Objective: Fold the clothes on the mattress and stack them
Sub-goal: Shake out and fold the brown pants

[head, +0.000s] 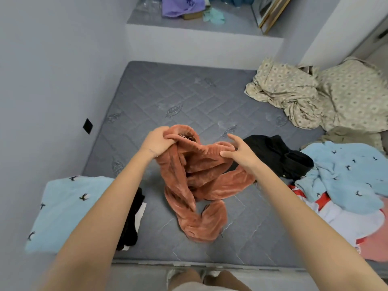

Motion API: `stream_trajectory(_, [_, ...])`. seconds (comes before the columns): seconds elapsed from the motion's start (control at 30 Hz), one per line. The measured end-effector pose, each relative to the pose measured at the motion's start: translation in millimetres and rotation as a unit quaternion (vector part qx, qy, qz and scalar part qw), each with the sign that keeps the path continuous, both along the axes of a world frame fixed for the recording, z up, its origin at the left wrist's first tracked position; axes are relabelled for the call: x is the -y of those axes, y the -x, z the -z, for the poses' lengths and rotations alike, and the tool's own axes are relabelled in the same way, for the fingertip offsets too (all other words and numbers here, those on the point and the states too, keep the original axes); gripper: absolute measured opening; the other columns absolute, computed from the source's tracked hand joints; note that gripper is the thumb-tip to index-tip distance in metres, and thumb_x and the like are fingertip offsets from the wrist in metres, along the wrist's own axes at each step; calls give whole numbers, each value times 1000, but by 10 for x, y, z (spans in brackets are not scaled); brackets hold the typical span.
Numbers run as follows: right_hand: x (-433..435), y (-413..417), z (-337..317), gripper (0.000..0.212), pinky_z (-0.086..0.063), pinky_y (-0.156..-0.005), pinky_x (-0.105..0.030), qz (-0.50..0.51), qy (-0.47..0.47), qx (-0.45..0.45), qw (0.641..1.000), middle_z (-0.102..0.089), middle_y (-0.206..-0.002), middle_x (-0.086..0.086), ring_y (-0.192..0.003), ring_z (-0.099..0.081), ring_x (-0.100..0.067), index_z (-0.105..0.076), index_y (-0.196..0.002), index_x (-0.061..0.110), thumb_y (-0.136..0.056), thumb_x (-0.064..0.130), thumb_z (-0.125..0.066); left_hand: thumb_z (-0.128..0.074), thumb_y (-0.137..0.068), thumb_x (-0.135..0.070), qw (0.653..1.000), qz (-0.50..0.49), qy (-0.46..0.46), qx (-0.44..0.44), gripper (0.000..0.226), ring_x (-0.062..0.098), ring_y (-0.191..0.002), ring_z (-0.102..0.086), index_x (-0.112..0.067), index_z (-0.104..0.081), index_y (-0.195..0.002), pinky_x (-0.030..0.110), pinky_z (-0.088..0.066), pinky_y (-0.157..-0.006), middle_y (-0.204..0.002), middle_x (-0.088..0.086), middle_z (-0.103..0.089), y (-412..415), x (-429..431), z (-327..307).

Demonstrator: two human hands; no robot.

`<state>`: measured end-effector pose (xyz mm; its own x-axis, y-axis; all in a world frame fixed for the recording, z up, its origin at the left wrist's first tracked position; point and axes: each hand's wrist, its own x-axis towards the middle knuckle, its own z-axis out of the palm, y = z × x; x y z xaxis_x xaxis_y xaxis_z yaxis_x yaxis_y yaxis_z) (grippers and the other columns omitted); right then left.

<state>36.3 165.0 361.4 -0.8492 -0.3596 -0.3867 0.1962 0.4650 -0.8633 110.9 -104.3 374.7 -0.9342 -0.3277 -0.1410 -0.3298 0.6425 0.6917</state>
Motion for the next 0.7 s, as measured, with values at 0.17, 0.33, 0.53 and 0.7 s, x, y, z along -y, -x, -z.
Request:
stream_trajectory(0.17, [-8, 40, -281, 82, -36, -114, -35, -179, -48, 74, 980, -41, -150, -1, -140, -37, -16, -32, -151, 24, -84, 0, -71, -62, -65, -37, 999, 44, -19, -9, 21, 19, -76, -57, -17, -62, -73, 32, -45, -73, -72, -2, -63, 98, -59, -591])
stream_trajectory(0.33, [-18, 27, -433, 26, -51, -71, -24, -266, -98, 73, 956, -64, -90, -2, -77, -60, -17, -67, -106, 18, -83, 11, -75, -67, -66, -36, 994, 98, -34, -23, 32, 13, -69, -50, -6, -62, -78, 31, -41, -67, -70, 0, -58, 108, -76, -898])
stream_trajectory(0.53, [-221, 62, -707, 35, -52, -68, -19, -173, -31, 21, 984, -72, -74, 2, -67, -69, -13, -74, -84, 17, -65, 43, -87, -75, -78, -14, 991, 118, 35, -41, 11, 18, -85, -61, -10, -68, -86, 35, -48, -81, -90, 7, -70, 149, 77, -1186])
stream_trajectory(0.7, [-331, 115, -961, 57, -56, -91, -36, -82, 64, -20, 994, -76, -98, 2, -95, -72, -16, -77, -100, 25, -50, 48, -93, -75, -77, -9, 993, 89, 50, -64, 16, 16, -85, -61, -15, -65, -88, 27, -46, -75, -91, 4, -69, 145, 82, -1322])
